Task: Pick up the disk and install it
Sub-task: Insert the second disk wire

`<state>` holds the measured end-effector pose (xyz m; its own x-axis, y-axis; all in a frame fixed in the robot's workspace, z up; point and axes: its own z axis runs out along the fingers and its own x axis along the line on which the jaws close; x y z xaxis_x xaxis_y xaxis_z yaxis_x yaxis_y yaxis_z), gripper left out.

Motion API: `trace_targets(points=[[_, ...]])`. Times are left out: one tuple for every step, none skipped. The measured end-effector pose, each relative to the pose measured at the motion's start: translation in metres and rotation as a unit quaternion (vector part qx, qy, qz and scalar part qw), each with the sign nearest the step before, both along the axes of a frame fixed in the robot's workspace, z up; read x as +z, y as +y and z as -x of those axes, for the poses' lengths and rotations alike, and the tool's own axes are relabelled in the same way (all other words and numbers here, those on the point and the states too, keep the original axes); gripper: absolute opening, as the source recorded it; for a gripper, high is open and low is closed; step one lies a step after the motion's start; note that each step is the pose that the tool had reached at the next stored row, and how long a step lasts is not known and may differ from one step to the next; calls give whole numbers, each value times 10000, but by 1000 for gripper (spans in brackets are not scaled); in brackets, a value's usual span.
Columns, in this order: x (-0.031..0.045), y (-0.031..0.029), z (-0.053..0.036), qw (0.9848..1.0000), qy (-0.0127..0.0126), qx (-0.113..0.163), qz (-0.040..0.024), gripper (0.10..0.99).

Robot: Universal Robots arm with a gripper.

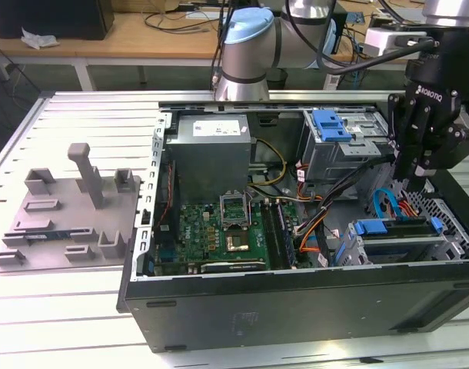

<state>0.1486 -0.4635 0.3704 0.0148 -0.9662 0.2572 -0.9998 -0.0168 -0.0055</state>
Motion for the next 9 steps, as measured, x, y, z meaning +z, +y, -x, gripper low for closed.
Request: trace_targets(points=[[0,2,0,10000,0,0,2,357],[-1,3,0,10000,0,0,3,357],[0,5,0,10000,0,0,6,357],[0,7,0,10000,0,0,8,357],[0,9,0,10000,0,0,10,345],[0,11,0,10000,0,0,13,275],[0,13,0,10000,0,0,14,208],[-1,14,0,10000,0,0,15,149],[0,16,0,10000,0,0,18,149]])
